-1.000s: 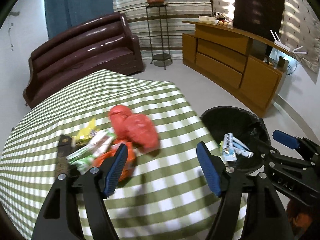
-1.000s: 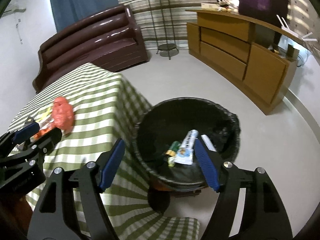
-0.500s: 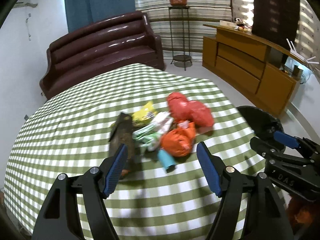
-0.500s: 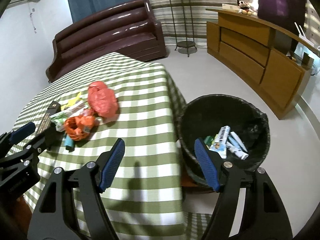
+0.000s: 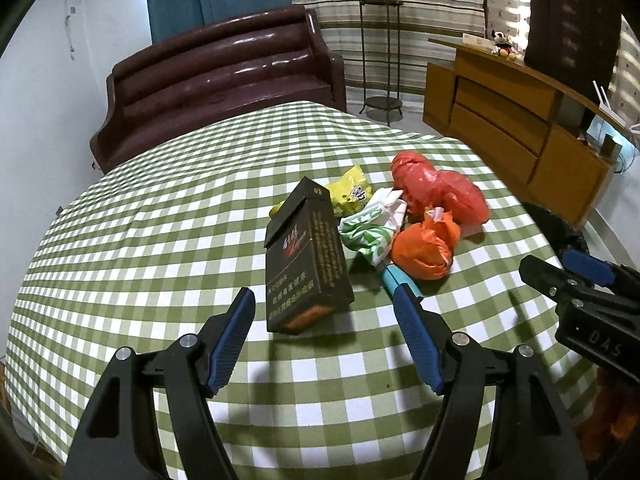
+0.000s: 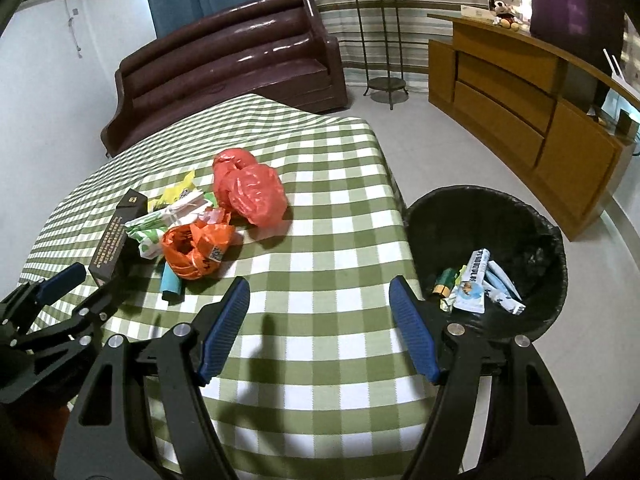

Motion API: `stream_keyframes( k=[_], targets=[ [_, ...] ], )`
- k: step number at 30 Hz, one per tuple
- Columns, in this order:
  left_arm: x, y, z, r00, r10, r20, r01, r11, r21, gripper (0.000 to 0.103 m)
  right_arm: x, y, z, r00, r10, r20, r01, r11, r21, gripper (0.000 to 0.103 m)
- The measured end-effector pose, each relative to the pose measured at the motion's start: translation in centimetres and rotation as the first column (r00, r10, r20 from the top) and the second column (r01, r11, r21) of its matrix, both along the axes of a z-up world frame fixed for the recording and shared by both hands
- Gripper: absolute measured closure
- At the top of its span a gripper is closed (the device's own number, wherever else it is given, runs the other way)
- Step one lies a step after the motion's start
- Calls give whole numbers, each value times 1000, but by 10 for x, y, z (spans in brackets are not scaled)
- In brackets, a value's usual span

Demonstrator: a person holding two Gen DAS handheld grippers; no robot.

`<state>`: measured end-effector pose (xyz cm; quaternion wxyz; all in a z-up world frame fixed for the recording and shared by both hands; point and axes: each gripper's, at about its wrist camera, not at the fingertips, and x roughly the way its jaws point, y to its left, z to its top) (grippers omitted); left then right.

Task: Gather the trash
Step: 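Close the left tool on the dark cigarette box and lift it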

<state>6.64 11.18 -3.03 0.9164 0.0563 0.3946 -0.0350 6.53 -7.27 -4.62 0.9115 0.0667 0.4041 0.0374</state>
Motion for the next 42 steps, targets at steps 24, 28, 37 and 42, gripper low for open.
stream_keyframes(
  k=[24,28,37,42],
  targets=[
    [19,12,-5,999,-50,19,51,998,-31,63,13,11,-5,1000,13,-19,-13,1000,-8,33],
    [17,22,-3,999,-44,27,46,997,-58,67,14,17,-3,1000,21,-17,-21,1000,-11,33],
    [19,44,-3,1000,13,16,-11,995,-95,72,19,30,0,999,43,-14,-43,999,-12,33],
    [22,56,-10,999,34,-1,-33,994,-107,72,21,35,-2,999,49,-21,-50,999,-15,33]
  ],
)
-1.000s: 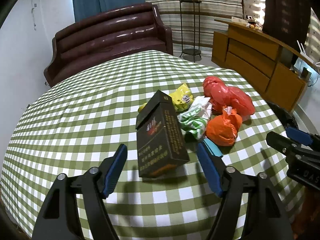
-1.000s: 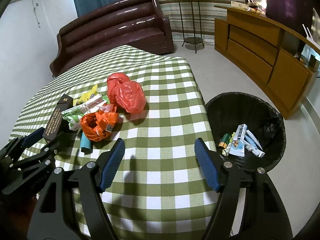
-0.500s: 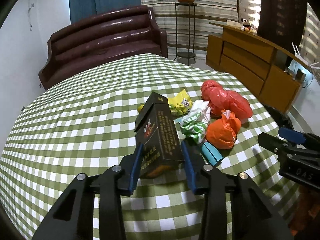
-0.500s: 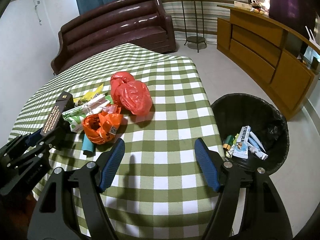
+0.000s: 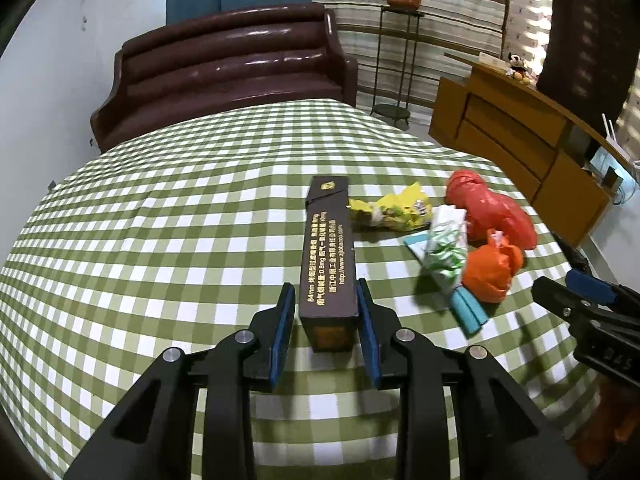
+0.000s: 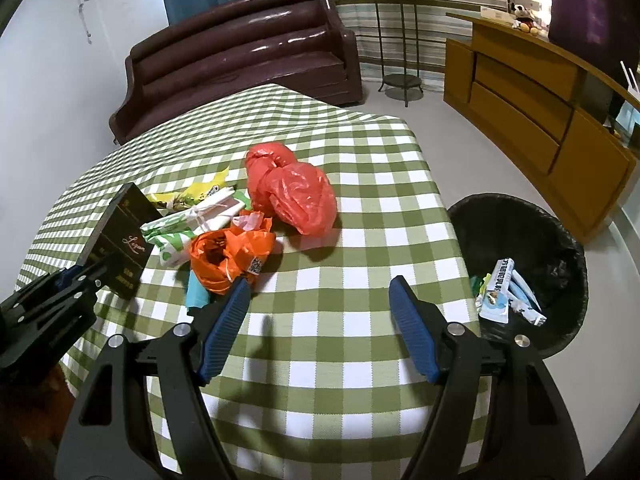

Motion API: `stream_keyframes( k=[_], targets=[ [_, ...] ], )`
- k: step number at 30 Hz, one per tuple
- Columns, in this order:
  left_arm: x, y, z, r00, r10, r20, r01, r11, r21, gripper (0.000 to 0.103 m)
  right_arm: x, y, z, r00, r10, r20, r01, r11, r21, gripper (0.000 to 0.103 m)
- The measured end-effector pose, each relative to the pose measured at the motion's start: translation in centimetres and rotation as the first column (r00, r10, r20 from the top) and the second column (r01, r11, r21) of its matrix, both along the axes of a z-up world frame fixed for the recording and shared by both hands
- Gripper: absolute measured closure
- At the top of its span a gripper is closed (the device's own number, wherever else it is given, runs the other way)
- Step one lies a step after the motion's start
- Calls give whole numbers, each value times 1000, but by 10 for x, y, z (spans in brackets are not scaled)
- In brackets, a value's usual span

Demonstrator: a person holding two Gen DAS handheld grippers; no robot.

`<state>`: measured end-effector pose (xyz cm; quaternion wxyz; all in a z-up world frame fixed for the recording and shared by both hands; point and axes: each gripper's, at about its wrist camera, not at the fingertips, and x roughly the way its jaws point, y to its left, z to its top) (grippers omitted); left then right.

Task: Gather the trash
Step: 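Close the left tool on the dark cigarette box and lift it, then close the right tool on the orange plastic bag and lift it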

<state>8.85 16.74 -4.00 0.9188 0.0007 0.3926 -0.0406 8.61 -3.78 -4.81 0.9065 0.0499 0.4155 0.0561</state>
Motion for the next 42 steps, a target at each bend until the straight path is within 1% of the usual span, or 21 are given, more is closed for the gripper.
stream_keyframes(
  k=[4,11,14,16,26,28,29,31,33,36,42],
  targets=[
    [2,4,0,1000,3,-8,-3,1000,-24,72,2,3,0,1000,2,-4,-2,1000,-3,33],
    [2,1,4,1000,-26,9,26,999,-29,72,8,12,5,1000,12,9,-12,1000,6,33],
    [4,0,5,1000,-28,12,28,999,-29,80,9,18,7,1000,24,12,-24,1000,9,33],
    [5,1,6,1000,-25,13,26,999,-31,80,9,23,8,999,35,17,-35,999,5,33],
    [1,16,11,999,13,43,-13,1000,1,80,18,46,8,997,79,22,-79,997,-7,34],
    [1,21,11,999,23,42,-23,1000,-1,80,22,49,5,996,82,18,-82,997,-15,39],
    [1,22,11,999,26,41,-26,1000,-1,80,24,50,3,997,82,10,-82,996,-16,43],
    [0,25,11,999,31,41,-31,1000,-2,80,27,50,-2,996,84,-5,-84,996,-11,46],
    [-1,27,11,999,31,40,-31,1000,-3,80,28,51,-4,996,87,-13,-87,996,-15,52],
    [-2,27,10,999,31,39,-30,1000,-4,80,27,53,-6,995,98,-15,-98,995,-16,56],
    [-7,24,10,999,22,40,-22,1000,-9,80,18,51,-5,995,100,-5,-100,995,-30,57]
  ],
)
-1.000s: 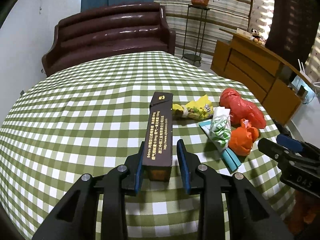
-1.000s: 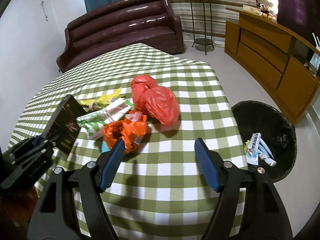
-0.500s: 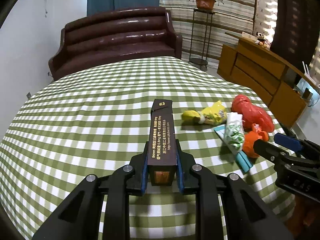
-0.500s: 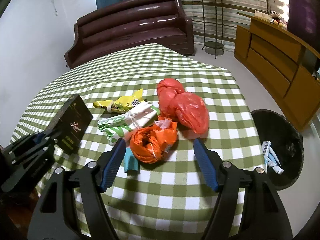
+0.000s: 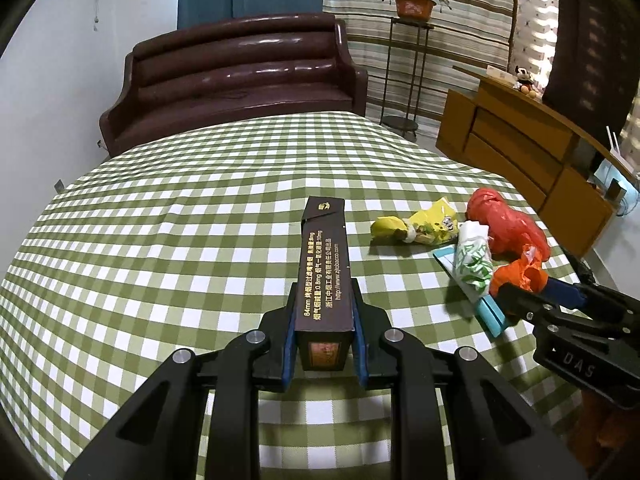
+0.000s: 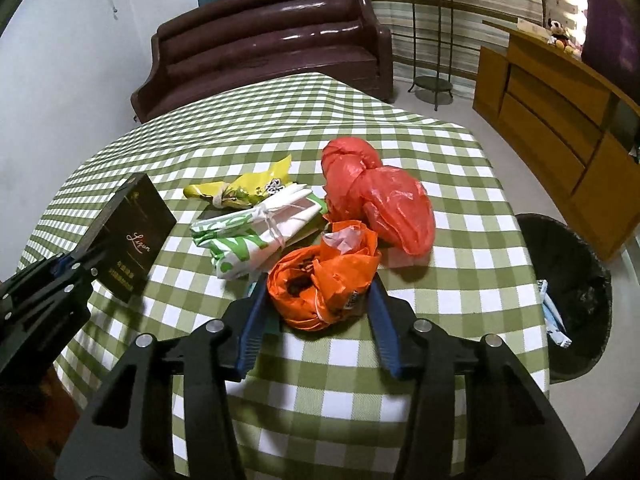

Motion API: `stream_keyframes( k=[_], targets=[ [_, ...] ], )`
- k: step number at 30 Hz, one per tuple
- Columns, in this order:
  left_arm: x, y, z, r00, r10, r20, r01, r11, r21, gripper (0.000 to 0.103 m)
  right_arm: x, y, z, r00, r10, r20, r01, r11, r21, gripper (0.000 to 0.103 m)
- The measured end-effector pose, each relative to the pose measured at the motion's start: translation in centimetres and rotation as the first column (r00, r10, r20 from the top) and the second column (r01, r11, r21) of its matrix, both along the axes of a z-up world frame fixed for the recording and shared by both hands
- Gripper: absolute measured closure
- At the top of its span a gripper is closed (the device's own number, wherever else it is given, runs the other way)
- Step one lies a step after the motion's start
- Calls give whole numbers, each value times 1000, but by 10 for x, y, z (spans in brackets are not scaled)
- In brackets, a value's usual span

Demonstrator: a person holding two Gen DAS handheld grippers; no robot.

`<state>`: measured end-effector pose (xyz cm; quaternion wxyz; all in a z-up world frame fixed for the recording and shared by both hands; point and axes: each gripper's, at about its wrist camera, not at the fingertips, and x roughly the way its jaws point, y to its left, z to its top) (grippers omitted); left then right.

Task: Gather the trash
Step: 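Close the right tool on the orange plastic bag and lift it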

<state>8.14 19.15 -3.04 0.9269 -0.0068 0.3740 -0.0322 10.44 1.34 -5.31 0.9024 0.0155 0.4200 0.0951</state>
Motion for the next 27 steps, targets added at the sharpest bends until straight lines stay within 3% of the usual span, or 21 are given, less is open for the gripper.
stream_keyframes(
  k=[16,27],
  targets=[
    [-27,-24,20,998,-44,54,45,999,-14,80,-41,-37,15,996,-51,69,53,998,-26,57],
    [-28,-36,1,999,-42,-10,42,999,-2,80,-44,-52,12,996,-69,57,70,997,-11,57]
  ],
)
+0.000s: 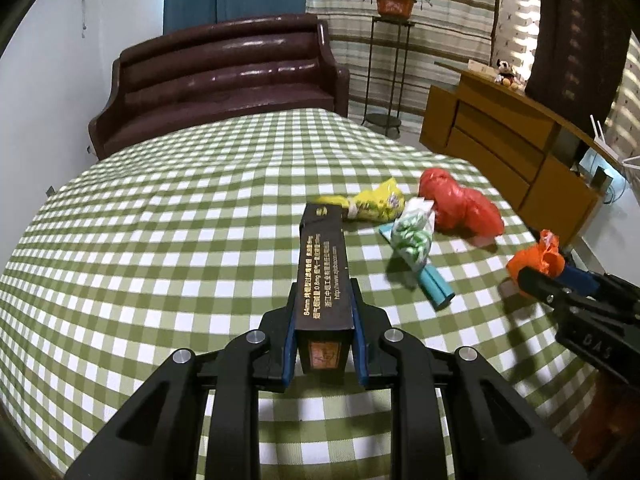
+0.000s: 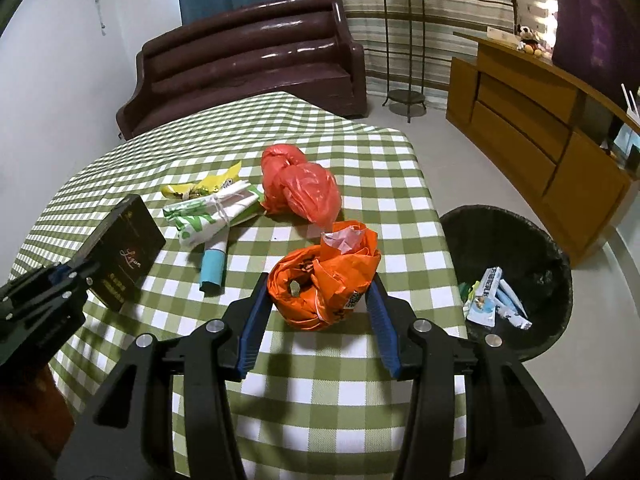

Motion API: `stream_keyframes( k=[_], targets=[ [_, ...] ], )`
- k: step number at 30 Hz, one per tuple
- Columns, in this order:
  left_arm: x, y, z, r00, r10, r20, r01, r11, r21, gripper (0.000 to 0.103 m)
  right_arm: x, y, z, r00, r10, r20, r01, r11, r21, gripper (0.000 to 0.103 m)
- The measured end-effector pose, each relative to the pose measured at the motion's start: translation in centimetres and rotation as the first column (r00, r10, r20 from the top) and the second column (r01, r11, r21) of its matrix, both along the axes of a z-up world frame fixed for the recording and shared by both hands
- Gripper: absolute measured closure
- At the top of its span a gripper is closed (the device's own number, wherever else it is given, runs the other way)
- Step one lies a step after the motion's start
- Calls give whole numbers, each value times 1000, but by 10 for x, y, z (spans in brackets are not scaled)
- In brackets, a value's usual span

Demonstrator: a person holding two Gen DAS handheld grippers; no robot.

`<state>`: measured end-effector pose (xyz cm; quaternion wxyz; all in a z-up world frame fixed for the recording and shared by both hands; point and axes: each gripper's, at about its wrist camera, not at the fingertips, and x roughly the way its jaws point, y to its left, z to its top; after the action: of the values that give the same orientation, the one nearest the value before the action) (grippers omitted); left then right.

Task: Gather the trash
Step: 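Close the right tool on the orange plastic bag and lift it, then carry the orange bag and cigarette box over the black bin and open both tools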

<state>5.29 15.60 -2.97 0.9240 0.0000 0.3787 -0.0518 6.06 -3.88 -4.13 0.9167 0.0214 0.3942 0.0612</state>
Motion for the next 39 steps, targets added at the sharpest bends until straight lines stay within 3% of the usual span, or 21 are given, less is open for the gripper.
stream_keyframes(
  k=[14,17,25,39],
  targets=[
    [22,2,-9,999,20,-37,-21,1000,-9,72,10,2,-2,1000,1,-12,-1,1000,-1,57],
    [25,-1,-10,999,9,-39,-9,1000,2,81,11,2,-3,1000,1,-14,-1,1000,0,57],
    [18,-10,0,1000,-14,-3,14,1000,6,81,10,-7,-2,1000,-11,-3,11,1000,7,57],
    [8,-83,24,986,-158,63,158,987,3,81,-3,-80,10,990,-135,41,135,991,1,57]
  ],
)
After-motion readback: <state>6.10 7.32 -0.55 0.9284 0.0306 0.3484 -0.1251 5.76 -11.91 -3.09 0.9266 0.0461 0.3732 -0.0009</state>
